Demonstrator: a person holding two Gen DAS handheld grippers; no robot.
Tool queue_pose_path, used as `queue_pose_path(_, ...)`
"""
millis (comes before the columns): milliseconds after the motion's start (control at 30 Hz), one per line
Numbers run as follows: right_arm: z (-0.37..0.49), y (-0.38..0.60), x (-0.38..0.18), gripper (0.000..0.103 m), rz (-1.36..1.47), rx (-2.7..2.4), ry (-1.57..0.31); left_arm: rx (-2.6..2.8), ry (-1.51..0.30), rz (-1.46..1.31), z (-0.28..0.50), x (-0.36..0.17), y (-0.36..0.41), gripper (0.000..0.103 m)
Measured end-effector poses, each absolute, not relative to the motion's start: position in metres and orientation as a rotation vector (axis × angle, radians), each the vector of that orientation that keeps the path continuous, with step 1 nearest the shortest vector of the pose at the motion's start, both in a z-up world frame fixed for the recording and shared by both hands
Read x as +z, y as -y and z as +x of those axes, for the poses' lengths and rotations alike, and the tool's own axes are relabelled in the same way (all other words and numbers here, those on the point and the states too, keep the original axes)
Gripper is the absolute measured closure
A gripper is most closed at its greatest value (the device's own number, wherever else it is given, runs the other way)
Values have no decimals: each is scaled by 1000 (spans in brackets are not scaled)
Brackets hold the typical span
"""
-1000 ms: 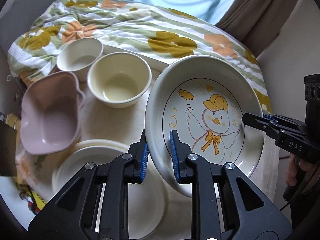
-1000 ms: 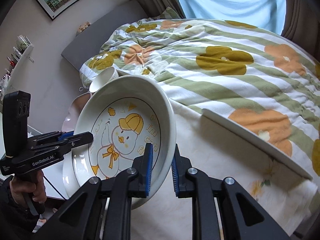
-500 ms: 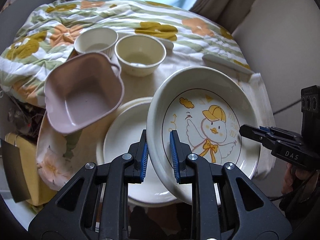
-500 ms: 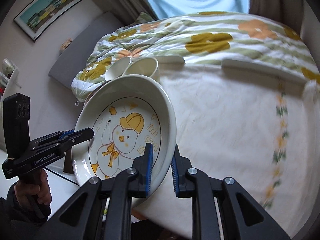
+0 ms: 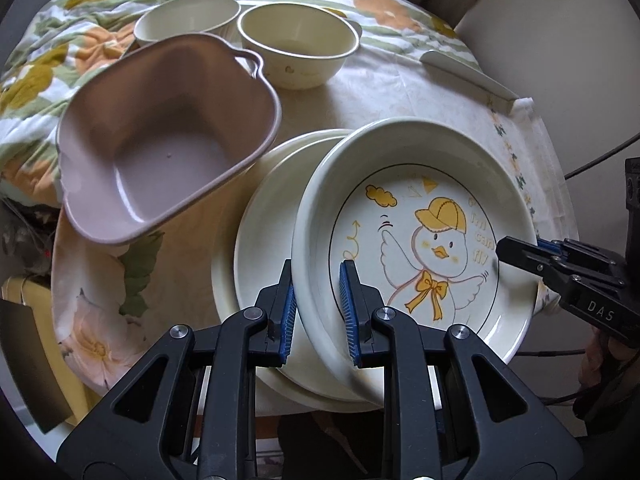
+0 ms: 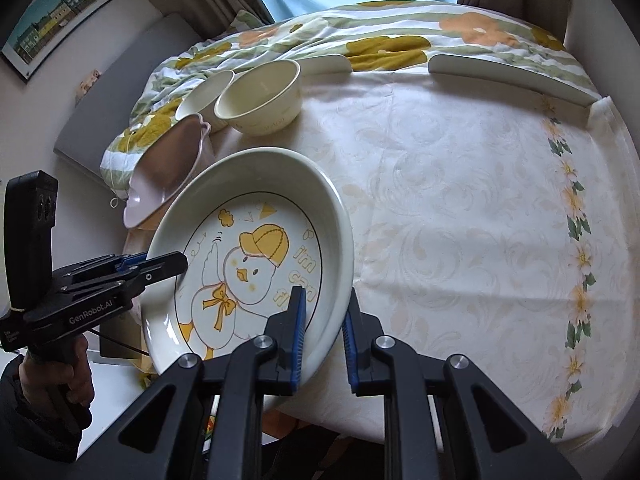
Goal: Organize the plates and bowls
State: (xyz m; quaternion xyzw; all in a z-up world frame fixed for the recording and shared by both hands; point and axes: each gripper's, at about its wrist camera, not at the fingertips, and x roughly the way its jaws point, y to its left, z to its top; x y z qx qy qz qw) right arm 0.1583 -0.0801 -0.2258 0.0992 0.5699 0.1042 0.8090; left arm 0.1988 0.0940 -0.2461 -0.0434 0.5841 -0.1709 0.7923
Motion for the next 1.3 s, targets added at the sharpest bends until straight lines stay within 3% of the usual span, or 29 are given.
queue_pose_path(400, 159, 72, -234, 87, 151, 204, -1239, -327, -1270, 29, 205, -262, -79, 85)
queue_pose_path(700, 161, 52, -235, 87, -27, 201, -1233, -232, -1170, 303, 195, -258, -55, 85)
queue_pose_path(1300, 164, 39, -240, 87, -132, 192, -1235, -123, -1132, 471, 185, -258, -41, 85)
